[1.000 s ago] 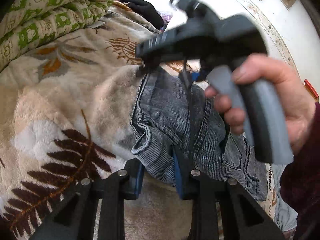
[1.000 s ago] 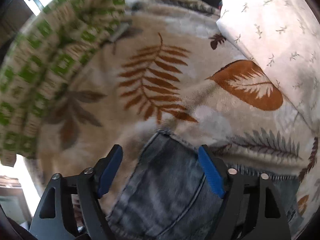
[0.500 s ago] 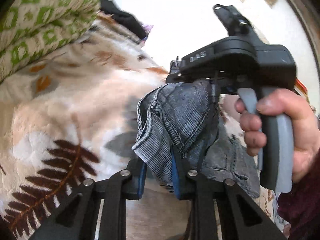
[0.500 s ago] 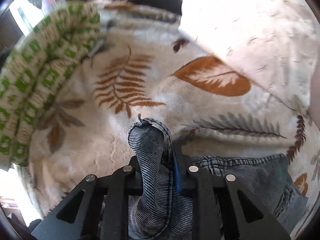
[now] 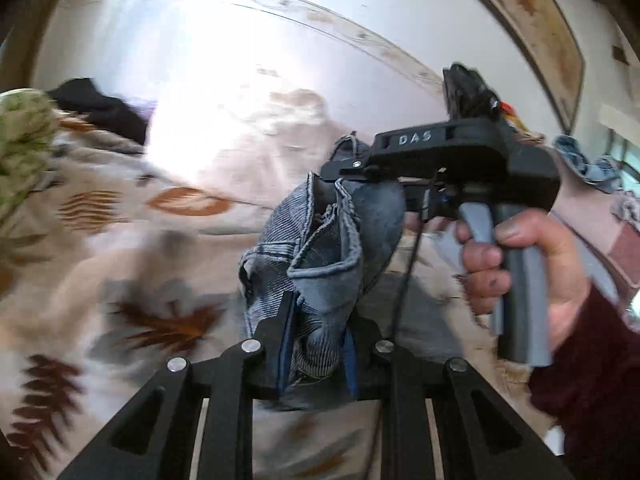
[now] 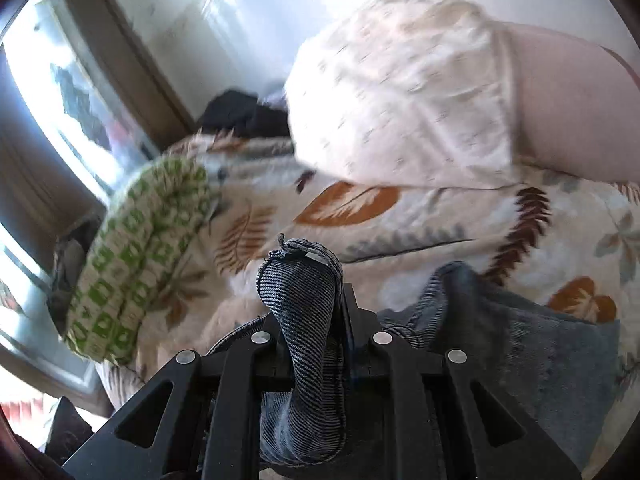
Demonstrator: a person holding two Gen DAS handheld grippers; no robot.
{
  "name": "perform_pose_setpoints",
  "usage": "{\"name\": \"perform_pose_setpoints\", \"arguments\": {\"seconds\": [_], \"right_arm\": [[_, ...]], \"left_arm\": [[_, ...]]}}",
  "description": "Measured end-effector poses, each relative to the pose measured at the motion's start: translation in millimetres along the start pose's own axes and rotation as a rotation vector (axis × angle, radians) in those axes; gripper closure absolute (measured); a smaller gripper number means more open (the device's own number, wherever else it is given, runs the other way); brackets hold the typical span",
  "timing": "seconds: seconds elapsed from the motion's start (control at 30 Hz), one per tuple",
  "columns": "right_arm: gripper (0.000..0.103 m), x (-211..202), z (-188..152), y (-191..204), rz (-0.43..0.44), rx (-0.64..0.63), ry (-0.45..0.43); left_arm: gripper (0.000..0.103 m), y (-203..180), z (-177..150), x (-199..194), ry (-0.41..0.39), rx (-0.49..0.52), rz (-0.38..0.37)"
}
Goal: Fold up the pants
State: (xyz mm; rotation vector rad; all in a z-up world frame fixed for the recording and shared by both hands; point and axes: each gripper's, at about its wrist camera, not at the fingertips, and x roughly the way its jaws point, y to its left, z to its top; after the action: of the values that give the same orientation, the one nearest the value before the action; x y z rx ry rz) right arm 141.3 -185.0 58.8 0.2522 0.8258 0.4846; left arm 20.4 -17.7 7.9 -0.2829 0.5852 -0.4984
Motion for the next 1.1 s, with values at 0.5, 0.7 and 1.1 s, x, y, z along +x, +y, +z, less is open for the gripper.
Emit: {"name": "perform_pose_setpoints", "arguments": {"seconds": [0.5,0.7,1.1], "right_arm": [[0.091,-49,-23,-235,0.026,0.319,-0.096],[0.084,-41,-56,-295,-0.002,0.412,-0.06],[0.053,-164,-74,-243,-0.137,0.36,-0.296]], "left_arm": [[0.08,-150,-21,172,0.297,0.124,-0.251],[0.08,-173,-59,207,0.388,0.215,-0.194],[0.033,-165,-5,62,0.137,0.468,0.024]]}}
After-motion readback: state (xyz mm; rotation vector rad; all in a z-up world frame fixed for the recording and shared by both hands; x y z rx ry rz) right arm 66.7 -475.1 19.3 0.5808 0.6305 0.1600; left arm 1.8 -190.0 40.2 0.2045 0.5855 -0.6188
